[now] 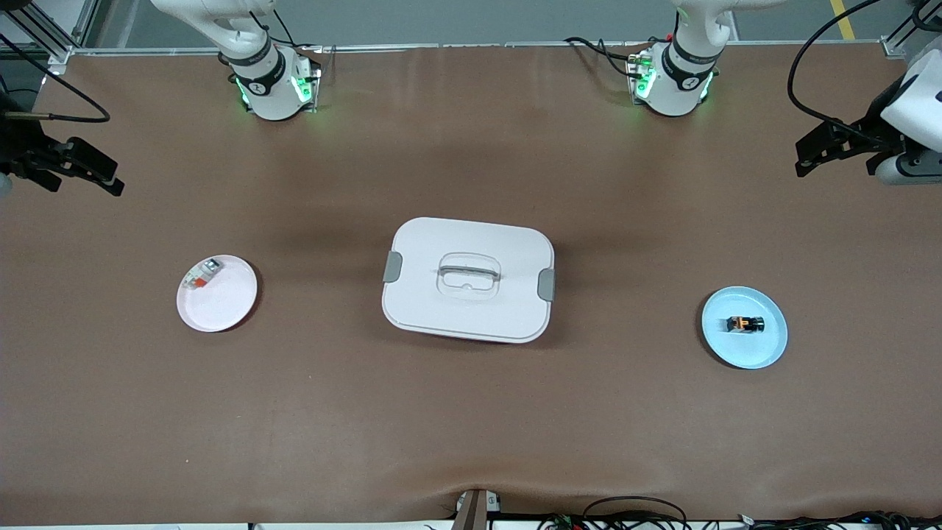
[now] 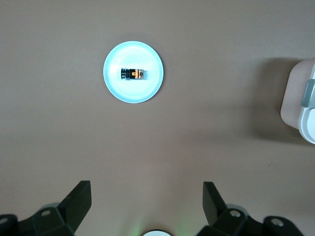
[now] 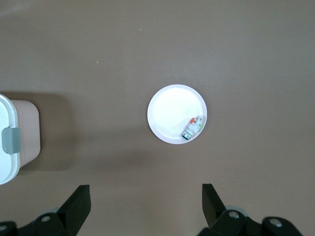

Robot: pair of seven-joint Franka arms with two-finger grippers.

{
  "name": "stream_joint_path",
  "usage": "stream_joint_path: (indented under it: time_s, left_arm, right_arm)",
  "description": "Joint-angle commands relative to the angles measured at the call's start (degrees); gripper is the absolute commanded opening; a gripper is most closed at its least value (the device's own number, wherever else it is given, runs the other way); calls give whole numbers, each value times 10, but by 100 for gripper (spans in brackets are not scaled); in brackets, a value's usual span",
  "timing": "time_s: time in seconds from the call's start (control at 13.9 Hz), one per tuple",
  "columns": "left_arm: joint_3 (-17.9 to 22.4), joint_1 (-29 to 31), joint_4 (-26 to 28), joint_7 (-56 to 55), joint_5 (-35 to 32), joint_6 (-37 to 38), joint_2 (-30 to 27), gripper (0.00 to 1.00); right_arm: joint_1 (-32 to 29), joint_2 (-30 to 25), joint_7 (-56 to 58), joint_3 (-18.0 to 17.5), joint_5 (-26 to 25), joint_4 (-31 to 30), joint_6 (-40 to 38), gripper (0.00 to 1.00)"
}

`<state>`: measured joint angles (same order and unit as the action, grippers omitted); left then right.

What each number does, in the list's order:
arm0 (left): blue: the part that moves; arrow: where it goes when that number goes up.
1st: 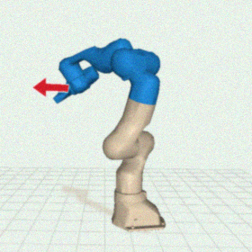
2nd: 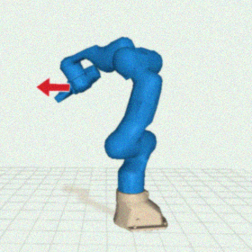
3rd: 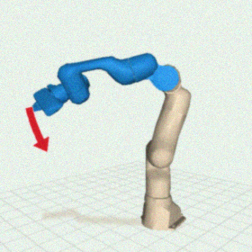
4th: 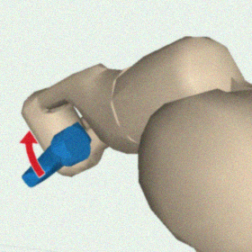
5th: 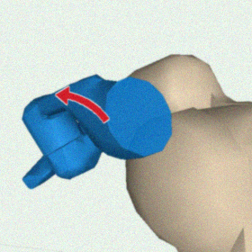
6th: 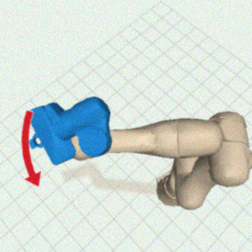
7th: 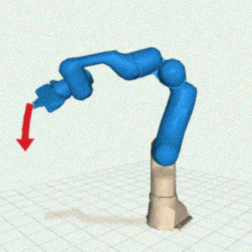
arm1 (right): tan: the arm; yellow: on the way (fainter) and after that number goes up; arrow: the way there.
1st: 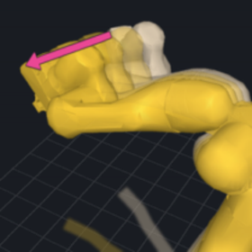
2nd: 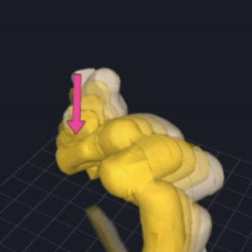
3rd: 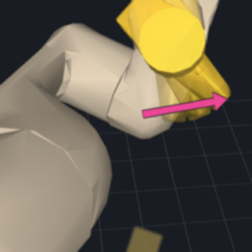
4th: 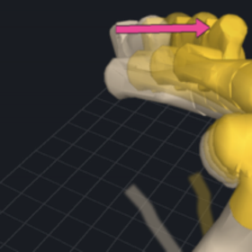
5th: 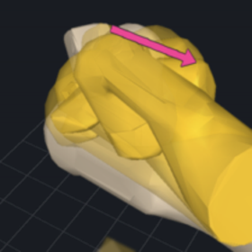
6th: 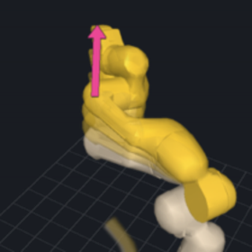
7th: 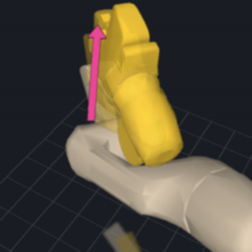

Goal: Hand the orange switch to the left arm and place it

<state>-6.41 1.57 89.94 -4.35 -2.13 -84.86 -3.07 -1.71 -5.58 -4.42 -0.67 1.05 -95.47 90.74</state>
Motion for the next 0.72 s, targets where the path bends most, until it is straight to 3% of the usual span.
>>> stream_joint_path:
  time_s: [0.0,0.65]
  left_arm:
    - [3,2,-6,9,5,6,-5,100]
    - [3,1,-8,8,10,6,-4,100]
  right_arm:
    - [-7,4,-4,-6,-8,13,-16,100]
    - [-7,-3,-4,-6,-7,-7,-10,100]
